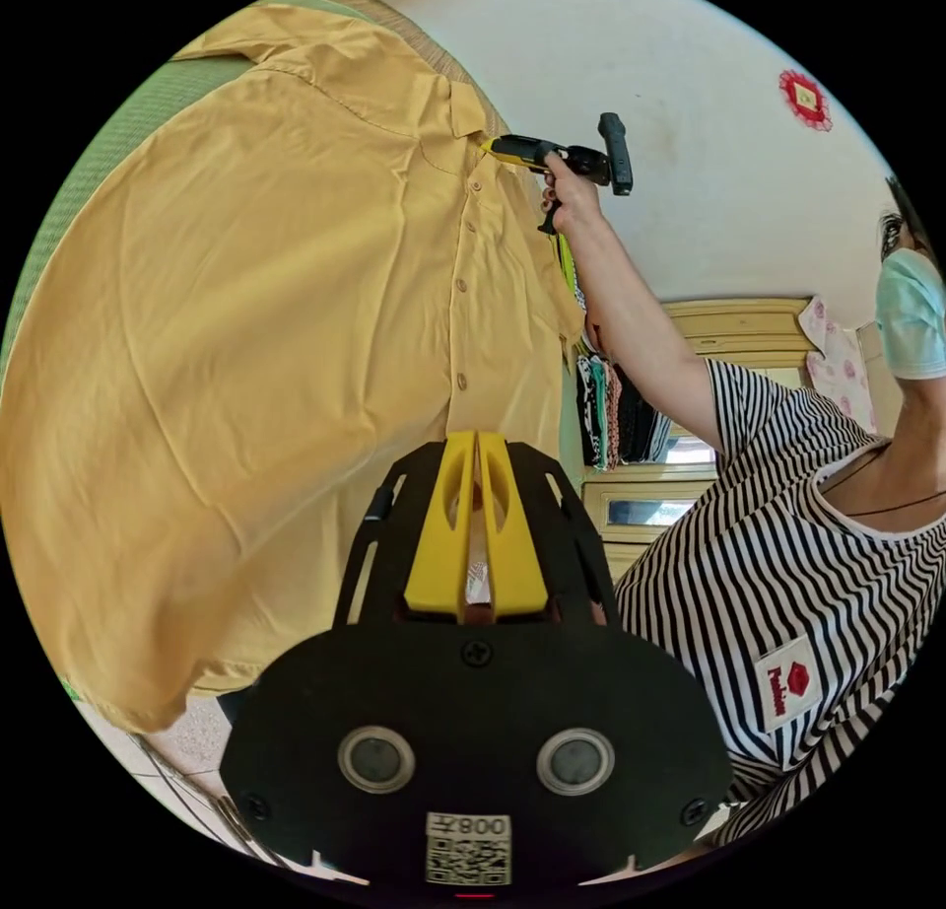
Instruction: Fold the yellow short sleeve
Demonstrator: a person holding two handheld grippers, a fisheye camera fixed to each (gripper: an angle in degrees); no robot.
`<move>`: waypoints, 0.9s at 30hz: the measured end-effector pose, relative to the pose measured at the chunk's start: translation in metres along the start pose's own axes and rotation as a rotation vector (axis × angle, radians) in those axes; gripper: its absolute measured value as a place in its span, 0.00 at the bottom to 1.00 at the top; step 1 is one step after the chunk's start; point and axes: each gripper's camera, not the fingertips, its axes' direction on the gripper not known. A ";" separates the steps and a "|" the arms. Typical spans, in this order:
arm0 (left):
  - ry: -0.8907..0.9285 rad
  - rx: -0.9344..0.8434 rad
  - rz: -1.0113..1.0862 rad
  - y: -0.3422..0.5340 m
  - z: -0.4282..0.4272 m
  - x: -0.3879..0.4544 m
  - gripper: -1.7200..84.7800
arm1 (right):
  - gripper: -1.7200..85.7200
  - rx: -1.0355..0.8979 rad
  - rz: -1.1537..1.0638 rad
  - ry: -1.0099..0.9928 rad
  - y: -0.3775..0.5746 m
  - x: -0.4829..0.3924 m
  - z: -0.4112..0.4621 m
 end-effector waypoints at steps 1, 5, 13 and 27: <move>0.002 -0.001 -0.001 0.000 0.000 -0.001 0.02 | 0.07 0.020 0.024 -0.026 -0.003 0.005 -0.005; -0.006 -0.031 -0.003 0.003 0.006 -0.005 0.02 | 0.07 0.046 0.115 -0.141 -0.011 0.029 -0.005; -0.022 -0.086 -0.035 0.018 0.014 -0.011 0.03 | 0.08 0.026 0.277 -0.343 -0.007 0.075 0.018; -0.105 -0.092 -0.036 0.039 0.019 0.000 0.03 | 0.09 0.076 0.214 -0.423 0.059 0.083 -0.018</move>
